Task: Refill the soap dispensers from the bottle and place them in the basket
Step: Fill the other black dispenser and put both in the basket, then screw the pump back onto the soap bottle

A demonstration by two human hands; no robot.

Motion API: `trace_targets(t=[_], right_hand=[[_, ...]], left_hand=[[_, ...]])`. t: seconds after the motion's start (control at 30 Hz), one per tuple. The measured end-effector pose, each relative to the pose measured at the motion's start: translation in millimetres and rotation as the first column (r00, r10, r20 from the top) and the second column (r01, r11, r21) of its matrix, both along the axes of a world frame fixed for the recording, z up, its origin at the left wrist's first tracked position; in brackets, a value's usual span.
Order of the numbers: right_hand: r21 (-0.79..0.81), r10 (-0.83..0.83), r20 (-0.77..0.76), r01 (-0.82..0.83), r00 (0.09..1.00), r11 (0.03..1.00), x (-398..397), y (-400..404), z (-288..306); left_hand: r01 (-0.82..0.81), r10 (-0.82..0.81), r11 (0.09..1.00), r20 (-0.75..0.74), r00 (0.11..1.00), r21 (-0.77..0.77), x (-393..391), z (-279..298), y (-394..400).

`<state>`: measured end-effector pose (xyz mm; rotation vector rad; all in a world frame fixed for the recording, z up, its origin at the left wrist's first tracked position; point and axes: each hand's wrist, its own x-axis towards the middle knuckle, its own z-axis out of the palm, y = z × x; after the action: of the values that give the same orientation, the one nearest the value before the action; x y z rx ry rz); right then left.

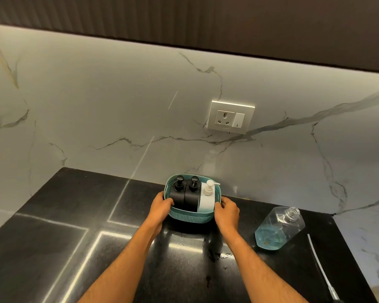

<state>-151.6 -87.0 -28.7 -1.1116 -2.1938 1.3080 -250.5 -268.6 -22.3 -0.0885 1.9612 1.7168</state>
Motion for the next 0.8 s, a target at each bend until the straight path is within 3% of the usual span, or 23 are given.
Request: trace_targets(t=[0.47,0.63,0.8], right_hand=[[0.022,0.005,-0.056,-0.004,0.998,1.000,61,-6,9],[0.075,0.058,-0.130,-0.049,0.990,0.996,103,0,3],[0.214,0.029,-0.199,0.015,0.980,0.977,155,16,1]], left_hand=[[-0.154,0.156,0.987,-0.050,0.986,0.040,75,-2,11],[-0.060,0.062,0.998,-0.036,0.997,0.035,124,-6,35],[0.085,-0.084,0.996,-0.101,0.991,0.005,165,-8,72]])
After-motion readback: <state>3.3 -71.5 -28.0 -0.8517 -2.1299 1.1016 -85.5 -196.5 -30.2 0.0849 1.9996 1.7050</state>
